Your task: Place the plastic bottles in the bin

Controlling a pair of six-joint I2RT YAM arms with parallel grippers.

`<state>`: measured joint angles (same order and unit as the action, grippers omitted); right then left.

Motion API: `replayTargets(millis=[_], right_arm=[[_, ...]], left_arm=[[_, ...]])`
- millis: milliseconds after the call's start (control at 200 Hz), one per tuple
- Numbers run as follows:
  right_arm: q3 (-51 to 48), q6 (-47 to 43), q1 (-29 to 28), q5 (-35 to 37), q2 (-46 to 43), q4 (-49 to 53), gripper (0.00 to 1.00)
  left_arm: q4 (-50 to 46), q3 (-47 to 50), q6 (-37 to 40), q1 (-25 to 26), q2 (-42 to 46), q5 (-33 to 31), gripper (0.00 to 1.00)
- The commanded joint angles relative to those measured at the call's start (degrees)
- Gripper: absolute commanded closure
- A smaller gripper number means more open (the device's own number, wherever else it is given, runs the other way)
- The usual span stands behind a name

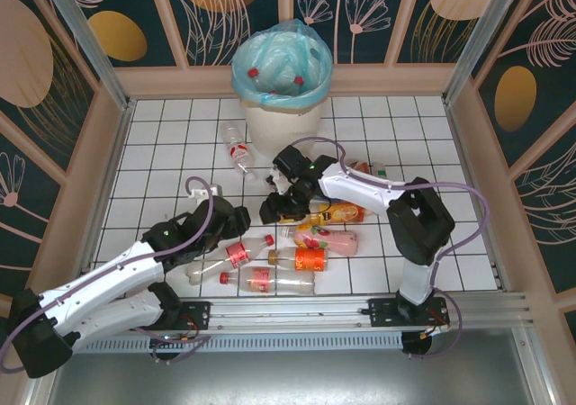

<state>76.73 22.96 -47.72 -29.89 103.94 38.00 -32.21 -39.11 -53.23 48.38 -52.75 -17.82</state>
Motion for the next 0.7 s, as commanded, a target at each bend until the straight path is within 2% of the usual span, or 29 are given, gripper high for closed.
replayTargets(millis=[0,50,100,200,255,390,515,621,696], right_arm=[[-2.46,1.26,-0.22,-2.78,-4.07,2.10,0.45],[-4.44,4.12,-0.26,-3.58,-4.80,-0.54,0.45],[-6.19,7.91,-0.43,-4.39,-5.20,-3.47,0.46],[-5.94,13.80,-0.92,-3.68,-5.31,-4.97,0.46],[-5.64,16.26,-1.22,-1.69,-6.01,-5.62,0.46],[-5.53,21.96,-1.83,2.68,-7.30,-6.66,0.46],[-5.50,27.21,-3.19,5.50,-6.33,-6.90,0.48],[-4.62,30.68,-4.42,5.22,-4.00,-6.40,0.48],[-3.79,31.62,-5.30,5.80,-2.78,-5.79,0.48]], left_arm=[[-9.56,-4.94,9.94,0.11,-1.94,-0.23,0.24],[-10.14,-6.90,14.72,0.11,-3.26,-1.56,0.23],[-10.48,-8.43,15.32,0.05,-4.49,-2.28,0.18],[-2.32,-10.19,25.40,0.02,-6.18,8.21,0.15],[-2.63,-12.60,26.47,-0.03,-7.77,4.89,0.14],[-6.34,-16.26,35.72,0.03,-10.44,-2.36,0.14],[-1.96,-14.13,46.89,-0.18,-7.12,-9.13,0.11],[5.86,-9.16,58.90,-0.27,-0.86,-6.32,0.12],[10.48,-5.73,63.77,-0.29,4.03,-5.57,0.11]])
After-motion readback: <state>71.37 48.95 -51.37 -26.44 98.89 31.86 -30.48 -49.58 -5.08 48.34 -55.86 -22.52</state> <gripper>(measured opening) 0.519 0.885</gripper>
